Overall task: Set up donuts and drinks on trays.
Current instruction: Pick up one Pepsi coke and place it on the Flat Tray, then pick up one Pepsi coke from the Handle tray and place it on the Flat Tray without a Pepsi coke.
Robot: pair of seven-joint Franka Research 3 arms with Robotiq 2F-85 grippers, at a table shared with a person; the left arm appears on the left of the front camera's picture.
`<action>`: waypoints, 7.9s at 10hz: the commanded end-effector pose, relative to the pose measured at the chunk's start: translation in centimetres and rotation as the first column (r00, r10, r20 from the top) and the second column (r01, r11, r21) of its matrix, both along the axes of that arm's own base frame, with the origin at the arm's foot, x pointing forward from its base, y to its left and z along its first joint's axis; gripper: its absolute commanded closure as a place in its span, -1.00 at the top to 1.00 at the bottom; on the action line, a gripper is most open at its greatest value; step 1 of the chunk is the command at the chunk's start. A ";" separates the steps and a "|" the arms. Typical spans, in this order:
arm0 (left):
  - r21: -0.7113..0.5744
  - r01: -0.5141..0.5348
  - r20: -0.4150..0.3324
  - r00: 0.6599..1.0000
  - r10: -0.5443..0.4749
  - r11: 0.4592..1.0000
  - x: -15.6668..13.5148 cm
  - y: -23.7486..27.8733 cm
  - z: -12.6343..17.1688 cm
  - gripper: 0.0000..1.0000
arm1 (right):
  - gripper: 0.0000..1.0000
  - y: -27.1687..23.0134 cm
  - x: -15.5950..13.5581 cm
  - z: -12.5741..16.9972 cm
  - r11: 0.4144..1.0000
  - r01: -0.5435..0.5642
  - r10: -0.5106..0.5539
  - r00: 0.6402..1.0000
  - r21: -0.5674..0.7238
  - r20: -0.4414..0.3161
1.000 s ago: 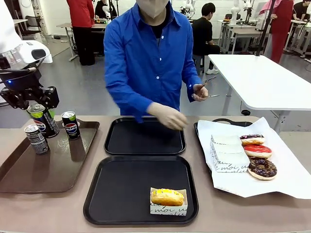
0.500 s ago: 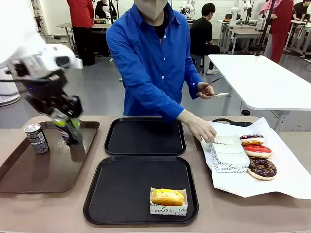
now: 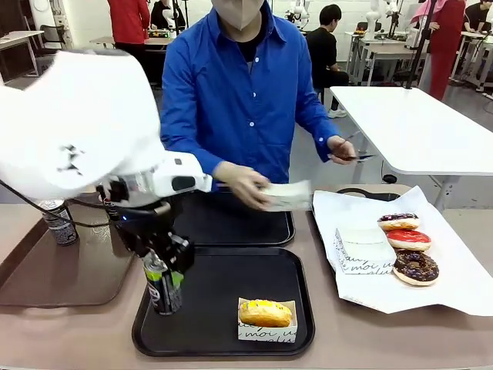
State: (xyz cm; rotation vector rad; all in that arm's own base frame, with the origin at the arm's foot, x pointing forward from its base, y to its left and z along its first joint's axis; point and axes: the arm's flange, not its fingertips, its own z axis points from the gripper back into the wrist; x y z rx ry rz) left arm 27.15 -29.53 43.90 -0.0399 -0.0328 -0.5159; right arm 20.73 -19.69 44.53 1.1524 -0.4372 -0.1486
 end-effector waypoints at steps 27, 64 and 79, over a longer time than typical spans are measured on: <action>-0.003 0.035 0.095 0.995 -0.034 0.999 0.0 -3.2 0.6 1.00 | 1.00 -0.1 -0.1 -0.1 1.000 -0.003 0.003 1.000 0.010 0.015; 0.018 -0.627 0.025 0.779 0.626 0.779 17.9 30.6 9.2 1.00 | 1.00 -0.1 -0.1 -0.1 1.000 -0.003 0.003 1.000 0.010 0.015; -0.054 -0.592 0.071 0.801 0.594 0.804 19.2 32.0 2.9 1.00 | 1.00 -0.1 -0.1 -0.1 1.000 -0.003 0.003 1.000 0.010 0.015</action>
